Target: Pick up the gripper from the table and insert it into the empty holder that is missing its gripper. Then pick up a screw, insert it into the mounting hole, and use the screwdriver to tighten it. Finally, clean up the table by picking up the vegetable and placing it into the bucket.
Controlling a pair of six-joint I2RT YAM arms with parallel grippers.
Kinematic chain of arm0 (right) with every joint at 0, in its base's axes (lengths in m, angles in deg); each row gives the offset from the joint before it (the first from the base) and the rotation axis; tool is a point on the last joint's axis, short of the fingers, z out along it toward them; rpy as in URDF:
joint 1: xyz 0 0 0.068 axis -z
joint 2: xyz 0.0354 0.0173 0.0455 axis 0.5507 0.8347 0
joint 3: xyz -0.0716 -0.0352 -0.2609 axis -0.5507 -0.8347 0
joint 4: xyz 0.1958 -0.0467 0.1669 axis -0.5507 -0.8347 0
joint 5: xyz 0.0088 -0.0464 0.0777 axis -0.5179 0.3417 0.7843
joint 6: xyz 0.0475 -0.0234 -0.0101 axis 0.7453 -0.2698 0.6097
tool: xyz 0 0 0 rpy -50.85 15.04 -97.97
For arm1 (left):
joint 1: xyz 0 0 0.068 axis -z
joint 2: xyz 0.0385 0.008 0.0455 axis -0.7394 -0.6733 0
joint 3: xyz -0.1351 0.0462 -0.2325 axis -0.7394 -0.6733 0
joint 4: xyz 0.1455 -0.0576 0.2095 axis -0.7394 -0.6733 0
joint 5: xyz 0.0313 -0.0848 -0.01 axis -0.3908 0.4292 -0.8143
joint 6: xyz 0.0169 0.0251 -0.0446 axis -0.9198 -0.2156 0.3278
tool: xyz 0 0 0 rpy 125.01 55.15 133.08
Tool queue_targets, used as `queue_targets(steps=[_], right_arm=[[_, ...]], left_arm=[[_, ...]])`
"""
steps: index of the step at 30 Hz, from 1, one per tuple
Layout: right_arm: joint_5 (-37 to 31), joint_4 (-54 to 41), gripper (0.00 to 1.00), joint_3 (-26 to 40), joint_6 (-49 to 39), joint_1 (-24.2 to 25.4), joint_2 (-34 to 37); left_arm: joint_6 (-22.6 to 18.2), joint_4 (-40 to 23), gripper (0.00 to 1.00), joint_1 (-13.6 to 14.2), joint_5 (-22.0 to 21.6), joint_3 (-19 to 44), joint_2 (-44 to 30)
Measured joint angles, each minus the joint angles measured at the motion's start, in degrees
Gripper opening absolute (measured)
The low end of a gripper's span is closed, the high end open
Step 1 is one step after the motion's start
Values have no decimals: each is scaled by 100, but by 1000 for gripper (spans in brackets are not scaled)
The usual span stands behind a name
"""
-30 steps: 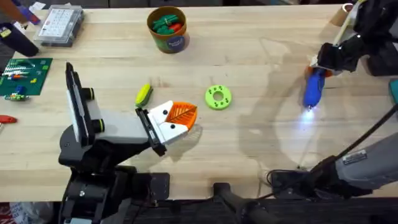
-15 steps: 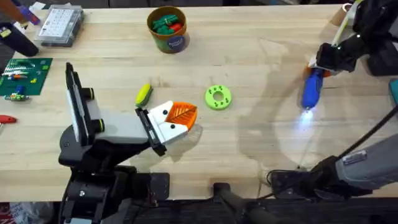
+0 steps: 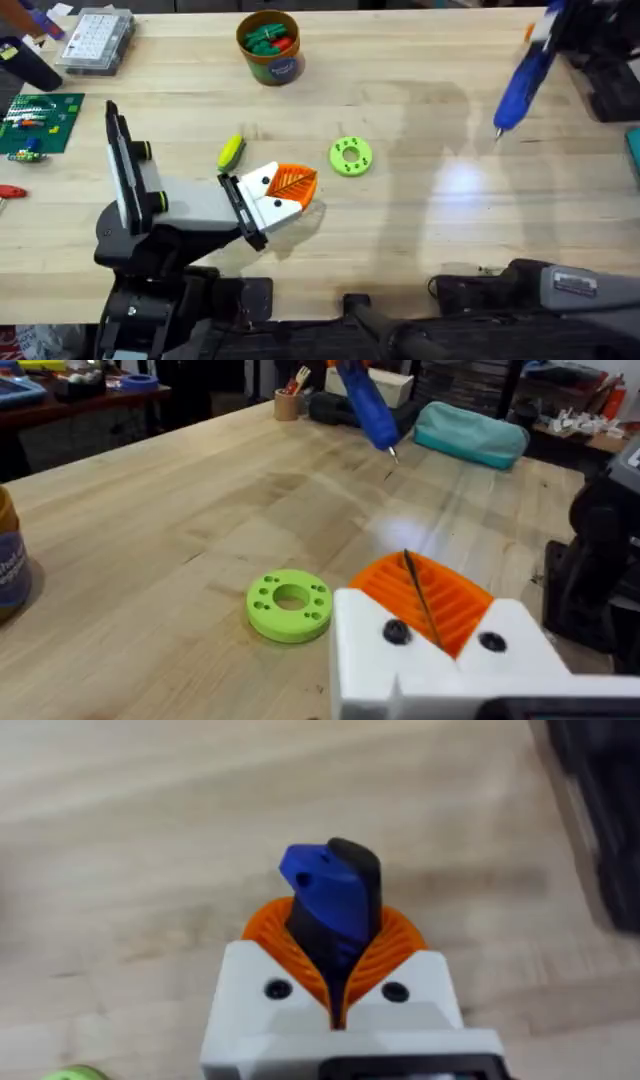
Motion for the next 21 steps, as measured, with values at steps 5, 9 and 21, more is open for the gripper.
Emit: queue_targets(steps=[5, 9, 21], right_arm=[[468, 666, 19, -2, 0, -265, -615], [819, 935, 19, 99, 2, -546, -899], [2242, 1134, 19, 2112, 2, -1860, -389]], left_arm=[[2, 0, 17, 0, 0, 0, 0], [0, 0, 17, 0, 0, 0, 0], [2, 0, 17, 0, 0, 0, 0]])
